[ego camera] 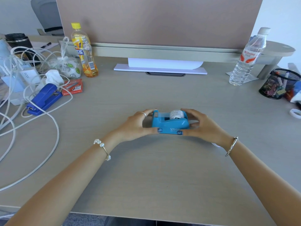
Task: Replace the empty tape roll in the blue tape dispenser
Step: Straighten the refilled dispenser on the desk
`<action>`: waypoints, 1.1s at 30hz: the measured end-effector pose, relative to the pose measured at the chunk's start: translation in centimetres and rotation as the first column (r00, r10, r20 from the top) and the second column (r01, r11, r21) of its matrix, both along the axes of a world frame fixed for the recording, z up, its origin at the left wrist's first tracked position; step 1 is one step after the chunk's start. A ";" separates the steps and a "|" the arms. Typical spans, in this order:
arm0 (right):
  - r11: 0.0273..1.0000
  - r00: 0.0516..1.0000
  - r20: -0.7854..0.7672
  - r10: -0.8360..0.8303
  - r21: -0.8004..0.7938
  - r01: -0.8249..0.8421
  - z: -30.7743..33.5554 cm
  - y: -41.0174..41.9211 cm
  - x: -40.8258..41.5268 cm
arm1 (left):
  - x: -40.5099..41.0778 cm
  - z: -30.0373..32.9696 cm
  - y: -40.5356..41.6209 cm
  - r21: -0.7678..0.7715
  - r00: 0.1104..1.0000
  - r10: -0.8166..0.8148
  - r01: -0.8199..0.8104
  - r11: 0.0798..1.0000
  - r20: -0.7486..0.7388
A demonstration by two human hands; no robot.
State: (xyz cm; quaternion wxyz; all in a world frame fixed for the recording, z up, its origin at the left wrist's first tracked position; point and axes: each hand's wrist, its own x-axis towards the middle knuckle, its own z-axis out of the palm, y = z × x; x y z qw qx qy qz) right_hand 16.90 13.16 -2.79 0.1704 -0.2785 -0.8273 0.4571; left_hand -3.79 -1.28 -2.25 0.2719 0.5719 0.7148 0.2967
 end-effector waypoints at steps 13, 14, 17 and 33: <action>1.000 1.000 -0.029 0.002 0.017 -0.002 0.8 3.5 -2.2 | -2.5 -0.4 3.6 0.155 0.990 -0.015 -0.007 0.988 0.141; 1.000 0.999 -0.032 0.003 0.022 -0.002 1.1 4.3 -2.8 | -3.2 -0.2 4.4 0.165 0.991 -0.019 -0.004 0.986 0.134; 1.000 0.999 -0.052 -0.017 0.022 0.018 1.9 7.2 -5.0 | -5.3 0.6 7.6 0.185 0.992 -0.011 -0.012 0.983 0.123; 0.998 0.997 -0.060 -0.040 -0.046 0.037 -0.3 13.8 -10.0 | -9.9 -1.7 14.6 0.144 0.987 0.015 -0.038 0.989 0.159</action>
